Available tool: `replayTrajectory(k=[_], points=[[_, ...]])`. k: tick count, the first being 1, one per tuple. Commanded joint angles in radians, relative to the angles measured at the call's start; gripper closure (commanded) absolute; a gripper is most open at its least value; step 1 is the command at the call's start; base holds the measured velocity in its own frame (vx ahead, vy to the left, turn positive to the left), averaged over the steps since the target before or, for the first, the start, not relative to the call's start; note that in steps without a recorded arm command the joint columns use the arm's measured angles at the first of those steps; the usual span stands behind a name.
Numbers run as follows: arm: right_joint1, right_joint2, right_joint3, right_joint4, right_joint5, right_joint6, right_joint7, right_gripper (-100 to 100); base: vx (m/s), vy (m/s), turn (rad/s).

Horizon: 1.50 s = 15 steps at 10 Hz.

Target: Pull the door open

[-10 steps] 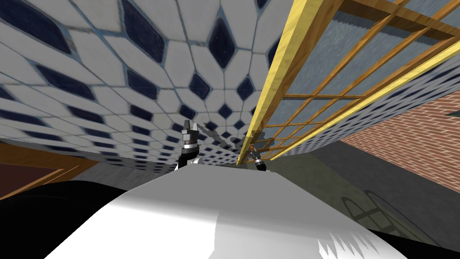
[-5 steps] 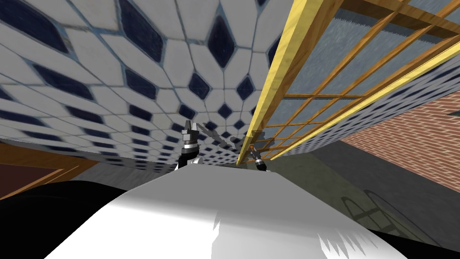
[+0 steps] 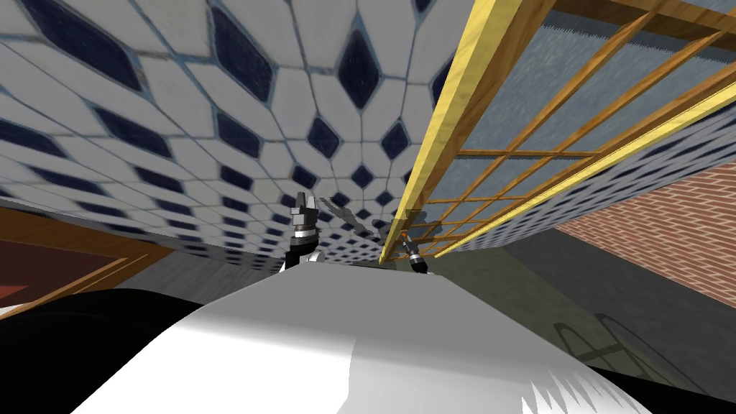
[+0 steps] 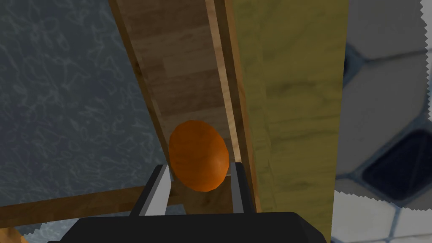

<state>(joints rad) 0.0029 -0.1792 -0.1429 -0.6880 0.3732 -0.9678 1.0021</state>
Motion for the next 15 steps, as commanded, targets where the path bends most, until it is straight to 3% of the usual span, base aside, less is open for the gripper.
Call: replayTrajectory(k=[1, 15], points=[[0.003, 0.005, 0.009, 0.0, -0.01, 0.002, -0.05, 100, -0.027, -0.011, 0.073], [0.006, -0.009, 0.026, 0.002, -0.124, 0.011, -0.388, 100, -0.027, -0.009, 0.076]])
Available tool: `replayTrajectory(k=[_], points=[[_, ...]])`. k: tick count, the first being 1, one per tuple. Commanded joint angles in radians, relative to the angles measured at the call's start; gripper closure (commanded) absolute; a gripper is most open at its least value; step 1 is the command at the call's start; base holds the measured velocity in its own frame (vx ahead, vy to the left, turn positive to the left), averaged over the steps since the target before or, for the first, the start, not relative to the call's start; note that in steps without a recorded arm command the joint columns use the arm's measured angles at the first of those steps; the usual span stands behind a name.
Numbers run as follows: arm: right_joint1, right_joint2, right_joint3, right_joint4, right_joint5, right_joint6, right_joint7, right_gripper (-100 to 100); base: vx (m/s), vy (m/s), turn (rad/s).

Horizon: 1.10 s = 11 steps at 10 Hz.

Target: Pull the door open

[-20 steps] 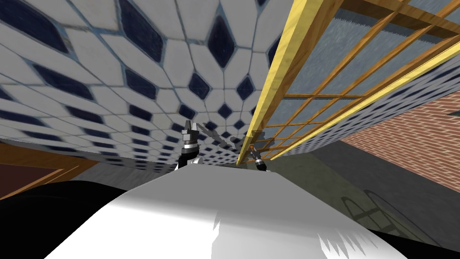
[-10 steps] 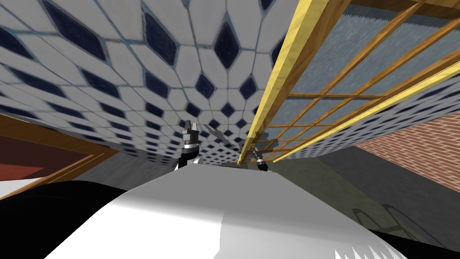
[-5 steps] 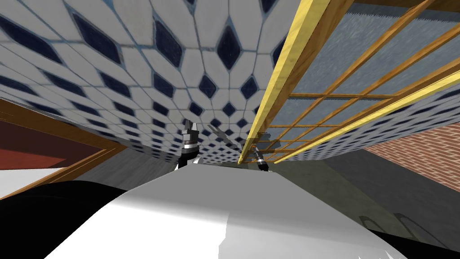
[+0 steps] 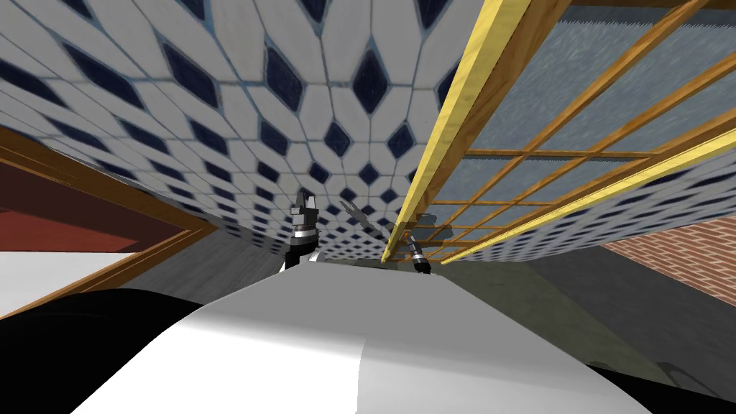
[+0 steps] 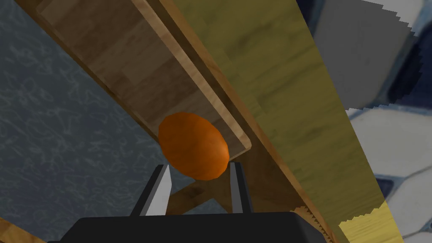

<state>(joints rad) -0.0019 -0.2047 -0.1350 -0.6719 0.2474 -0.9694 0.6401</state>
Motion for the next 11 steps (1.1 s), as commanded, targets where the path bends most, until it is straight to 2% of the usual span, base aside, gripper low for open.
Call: replayTrajectory(k=[1, 5, 6, 7, 10, 11], points=[[0.011, 0.016, 0.018, -0.014, 0.001, 0.012, -0.031, 100, -0.017, -0.011, 0.02], [0.012, 0.01, 0.026, -0.014, -0.048, 0.016, -0.147, 100, -0.038, -0.015, 0.095], [0.012, 0.01, 0.026, -0.014, -0.048, 0.016, -0.154, 100, -0.031, -0.011, 0.051], [0.013, 0.008, 0.029, -0.013, -0.065, 0.017, -0.191, 100, -0.033, -0.022, 0.214], [0.013, 0.006, 0.031, -0.013, -0.082, 0.018, -0.236, 100, -0.039, -0.011, 0.028], [0.014, 0.003, 0.034, -0.013, -0.101, 0.02, -0.269, 100, -0.031, -0.018, 0.116]])
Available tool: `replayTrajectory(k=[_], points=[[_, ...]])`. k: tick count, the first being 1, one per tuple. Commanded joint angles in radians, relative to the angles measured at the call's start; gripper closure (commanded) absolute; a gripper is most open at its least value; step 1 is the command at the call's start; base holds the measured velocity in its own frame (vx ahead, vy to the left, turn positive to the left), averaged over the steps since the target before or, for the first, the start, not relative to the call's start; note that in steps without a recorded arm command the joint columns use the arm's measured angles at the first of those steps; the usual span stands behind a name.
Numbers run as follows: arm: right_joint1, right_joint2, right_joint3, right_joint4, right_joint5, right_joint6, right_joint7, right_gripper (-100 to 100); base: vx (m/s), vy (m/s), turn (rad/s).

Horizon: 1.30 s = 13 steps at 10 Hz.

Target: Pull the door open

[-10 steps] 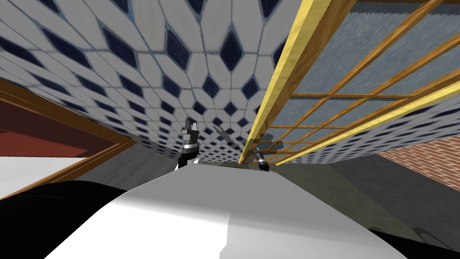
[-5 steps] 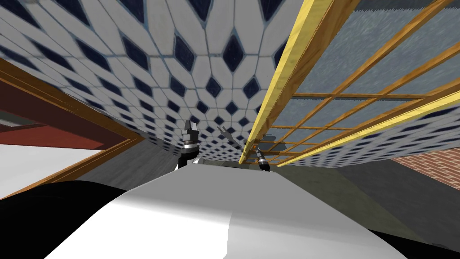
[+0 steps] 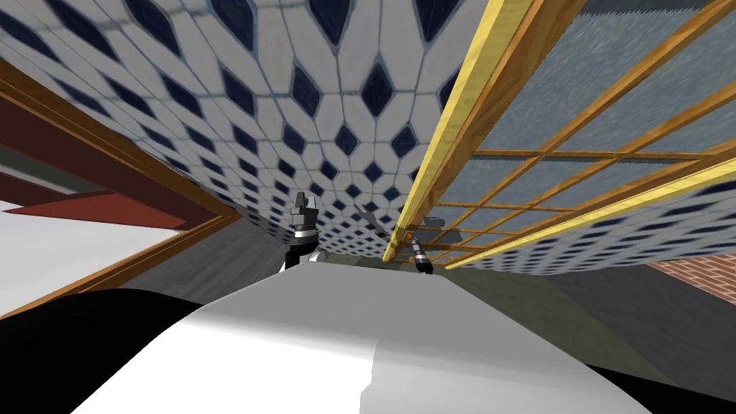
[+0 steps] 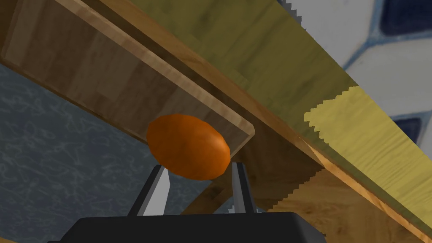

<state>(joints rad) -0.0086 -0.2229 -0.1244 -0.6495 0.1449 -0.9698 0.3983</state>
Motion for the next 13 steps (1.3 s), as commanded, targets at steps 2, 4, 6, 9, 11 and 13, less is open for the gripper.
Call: replayTrajectory(k=[2, 4, 6, 9, 11, 13], points=[[0.021, 0.019, 0.027, -0.035, -0.017, 0.022, -0.069, 100, -0.033, -0.016, 0.088], [0.021, 0.017, 0.03, -0.035, -0.036, 0.023, -0.111, 100, -0.031, -0.021, 0.071], [0.022, 0.015, 0.033, -0.034, -0.055, 0.024, -0.154, 100, -0.039, -0.014, 0.09], [0.022, 0.012, 0.036, -0.034, -0.074, 0.026, -0.201, 100, -0.039, -0.018, 0.075], [0.023, 0.01, 0.039, -0.034, -0.094, 0.027, -0.242, 100, -0.041, -0.023, 0.101], [0.023, 0.007, 0.042, -0.033, -0.114, 0.029, -0.284, 100, -0.045, -0.02, 0.082]])
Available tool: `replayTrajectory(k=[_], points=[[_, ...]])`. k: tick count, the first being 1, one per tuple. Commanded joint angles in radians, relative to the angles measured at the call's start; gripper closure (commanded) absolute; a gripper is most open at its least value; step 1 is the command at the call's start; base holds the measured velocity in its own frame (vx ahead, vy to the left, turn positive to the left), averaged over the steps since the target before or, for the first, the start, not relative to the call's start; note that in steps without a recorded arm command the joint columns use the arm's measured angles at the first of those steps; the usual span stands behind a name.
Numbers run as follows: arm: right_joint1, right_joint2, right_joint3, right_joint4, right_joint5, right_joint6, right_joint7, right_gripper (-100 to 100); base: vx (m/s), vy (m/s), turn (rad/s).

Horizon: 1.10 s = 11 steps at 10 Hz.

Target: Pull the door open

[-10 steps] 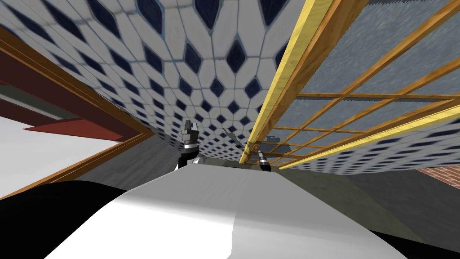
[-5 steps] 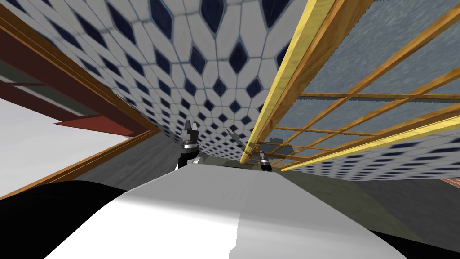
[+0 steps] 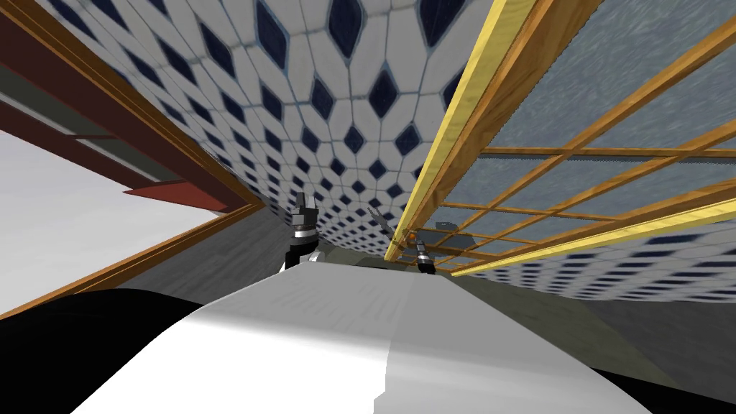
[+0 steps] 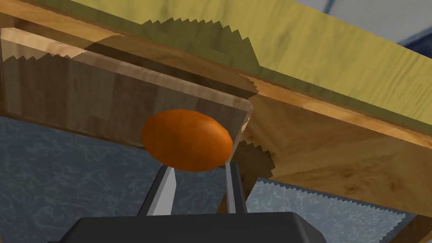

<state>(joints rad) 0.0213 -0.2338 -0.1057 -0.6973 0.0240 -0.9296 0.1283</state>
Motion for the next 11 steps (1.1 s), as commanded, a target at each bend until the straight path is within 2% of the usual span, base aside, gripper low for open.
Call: replayTrajectory(k=[1, 2, 3, 4, 6, 7, 8, 9, 11], points=[[-0.006, 0.016, 0.026, 0.015, -0.013, -0.01, -0.05, 100, -0.046, -0.018, 0.099], [-0.006, 0.016, 0.026, 0.015, -0.013, -0.01, -0.056, 100, -0.042, -0.011, 0.063], [-0.006, 0.013, 0.03, 0.015, -0.033, -0.008, -0.094, 100, -0.047, -0.006, 0.115], [-0.006, 0.013, 0.03, 0.015, -0.033, -0.008, -0.097, 100, -0.036, -0.014, 0.04], [-0.005, 0.008, 0.036, 0.016, -0.074, -0.005, -0.166, 100, -0.063, -0.031, 0.155], [-0.005, 0.008, 0.036, 0.016, -0.074, -0.005, -0.18, 100, -0.064, -0.023, 0.073], [-0.004, 0.006, 0.04, 0.016, -0.095, -0.003, -0.216, 100, -0.056, -0.024, 0.087], [-0.004, 0.006, 0.04, 0.016, -0.095, -0.003, -0.222, 100, -0.039, -0.015, 0.081], [-0.003, 0.001, 0.046, 0.017, -0.136, 0.0, -0.287, 100, -0.065, -0.037, 0.148]])
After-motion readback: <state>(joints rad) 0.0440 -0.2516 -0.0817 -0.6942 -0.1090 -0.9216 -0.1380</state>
